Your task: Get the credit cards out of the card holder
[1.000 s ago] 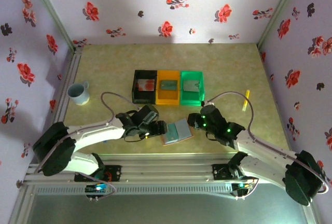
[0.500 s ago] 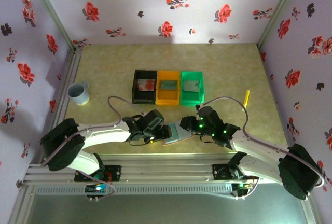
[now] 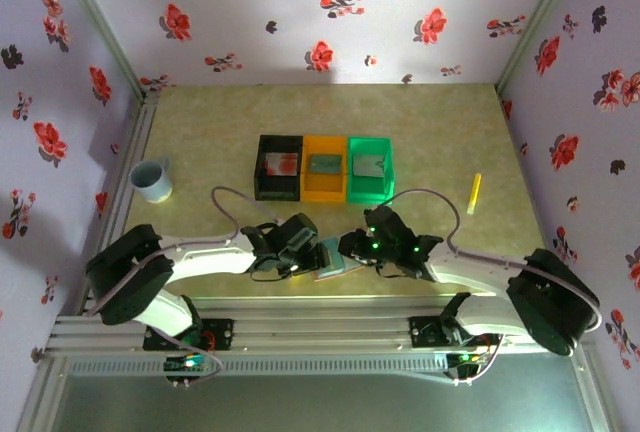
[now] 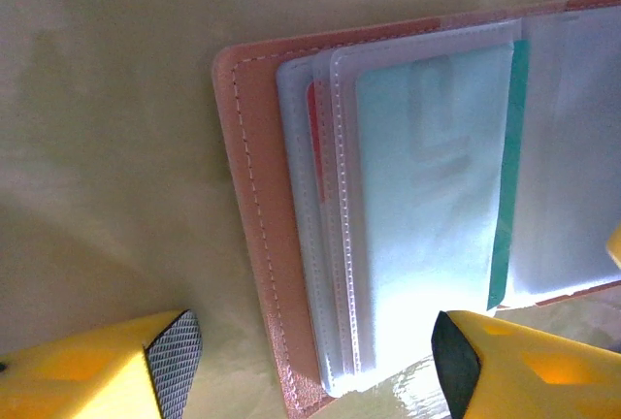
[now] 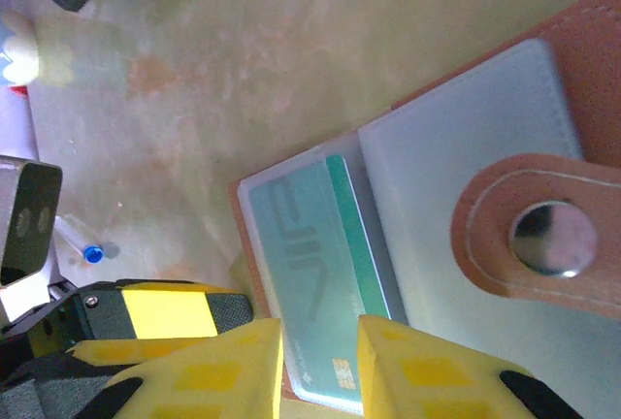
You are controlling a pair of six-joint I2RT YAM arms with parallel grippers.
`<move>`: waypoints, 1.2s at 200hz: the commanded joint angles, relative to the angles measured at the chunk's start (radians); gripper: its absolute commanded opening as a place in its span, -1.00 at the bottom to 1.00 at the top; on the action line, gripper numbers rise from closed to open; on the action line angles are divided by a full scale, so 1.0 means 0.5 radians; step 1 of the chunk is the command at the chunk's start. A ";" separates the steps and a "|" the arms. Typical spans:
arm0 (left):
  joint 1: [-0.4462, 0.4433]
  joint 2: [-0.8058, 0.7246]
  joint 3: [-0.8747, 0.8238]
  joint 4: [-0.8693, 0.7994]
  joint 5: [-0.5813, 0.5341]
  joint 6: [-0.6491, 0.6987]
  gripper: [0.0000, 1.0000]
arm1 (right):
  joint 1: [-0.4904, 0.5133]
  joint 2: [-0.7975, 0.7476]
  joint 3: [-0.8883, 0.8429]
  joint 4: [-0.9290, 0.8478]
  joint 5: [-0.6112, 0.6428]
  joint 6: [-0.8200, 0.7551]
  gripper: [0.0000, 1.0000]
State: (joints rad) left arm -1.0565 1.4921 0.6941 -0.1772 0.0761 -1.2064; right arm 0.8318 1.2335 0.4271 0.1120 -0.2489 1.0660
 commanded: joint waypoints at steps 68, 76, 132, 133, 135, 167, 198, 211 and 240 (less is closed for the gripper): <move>-0.013 -0.027 -0.013 -0.268 -0.152 0.002 0.30 | 0.052 0.114 0.146 -0.169 0.113 -0.201 -0.56; -0.013 -0.029 -0.017 -0.268 -0.152 0.001 0.29 | 0.052 0.122 0.144 -0.178 0.123 -0.211 -0.57; -0.013 -0.024 -0.046 -0.287 -0.164 0.011 0.15 | 0.072 0.205 0.125 -0.105 0.134 -0.231 -0.57; -0.013 -0.024 -0.047 -0.288 -0.164 0.011 0.15 | 0.072 0.205 0.126 -0.106 0.135 -0.232 -0.57; -0.013 -0.023 -0.050 -0.289 -0.166 0.011 0.15 | 0.073 0.204 0.127 -0.104 0.136 -0.233 -0.57; -0.013 0.014 -0.048 -0.319 -0.175 0.016 0.00 | 0.075 0.240 0.110 -0.060 0.116 -0.233 -0.57; -0.013 0.043 -0.038 -0.360 -0.192 0.020 -0.01 | 0.081 0.267 0.109 -0.035 0.106 -0.228 -0.57; -0.013 0.053 -0.031 -0.374 -0.192 0.019 -0.05 | 0.080 0.271 0.108 -0.037 0.108 -0.227 -0.57; -0.013 0.074 -0.014 -0.405 -0.200 0.023 -0.14 | 0.081 0.268 0.110 -0.037 0.111 -0.222 -0.57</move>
State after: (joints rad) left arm -1.0607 1.4933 0.6979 -0.2543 0.0189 -1.2018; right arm 0.8650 1.3628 0.4828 0.0849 -0.2066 0.9688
